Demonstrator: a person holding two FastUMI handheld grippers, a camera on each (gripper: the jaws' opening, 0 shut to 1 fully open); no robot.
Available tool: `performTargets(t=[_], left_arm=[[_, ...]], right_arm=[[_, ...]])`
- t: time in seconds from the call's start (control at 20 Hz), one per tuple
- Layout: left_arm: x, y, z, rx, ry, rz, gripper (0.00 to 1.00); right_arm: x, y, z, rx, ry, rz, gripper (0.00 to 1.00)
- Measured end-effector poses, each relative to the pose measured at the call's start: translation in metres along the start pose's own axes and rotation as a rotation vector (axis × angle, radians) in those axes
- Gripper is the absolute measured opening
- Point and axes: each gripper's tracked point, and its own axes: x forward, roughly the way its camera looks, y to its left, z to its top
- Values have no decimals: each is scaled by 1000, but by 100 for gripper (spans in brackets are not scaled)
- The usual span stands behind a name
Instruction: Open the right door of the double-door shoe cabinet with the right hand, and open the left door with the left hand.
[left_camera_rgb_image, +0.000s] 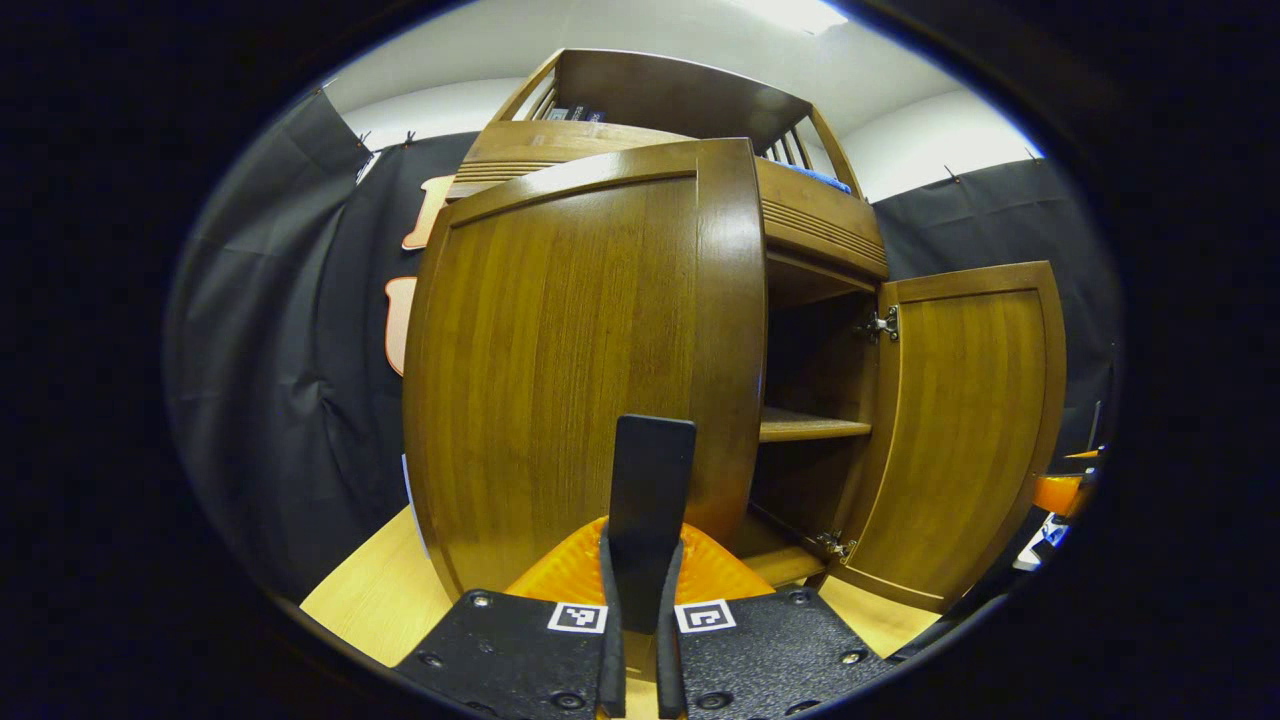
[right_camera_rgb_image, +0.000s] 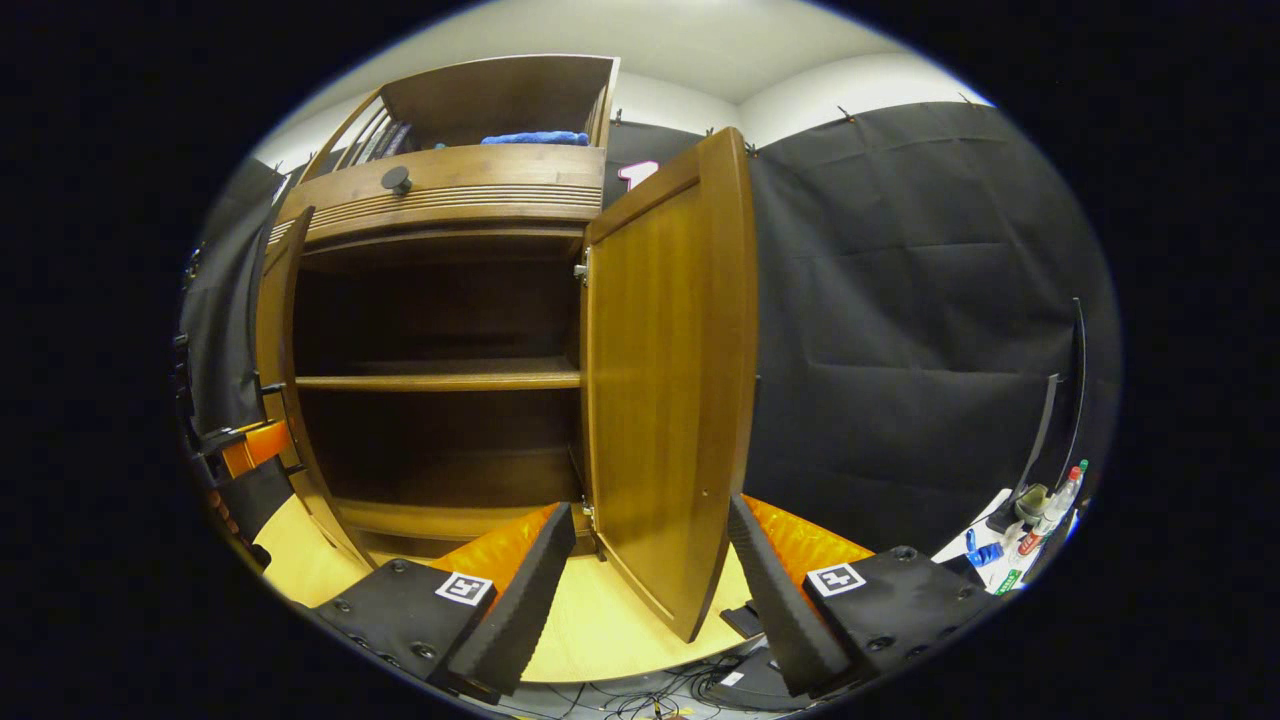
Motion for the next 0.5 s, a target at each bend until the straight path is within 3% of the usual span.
performTargets(t=[0.1, 0.15, 0.2, 0.25, 0.3, 0.5], left_arm=[[-7, 4, 1, -9, 5, -2, 12], [-10, 8, 0, -13, 3, 1, 12], [-14, 10, 1, -17, 3, 6, 12], [-17, 12, 1, -18, 2, 11, 12], [-21, 15, 2, -17, 3, 15, 12], [-36, 24, 4, -24, 12, 32, 12]], right_arm=[[2, 10, 0, 1, 0, 14, 99], [4, 14, 0, 3, 0, 21, 92], [4, 18, 1, 5, 0, 27, 99], [5, 23, 2, 6, 1, 34, 99], [6, 26, 1, 7, 1, 42, 92], [10, 33, 1, -1, 6, 62, 92]])
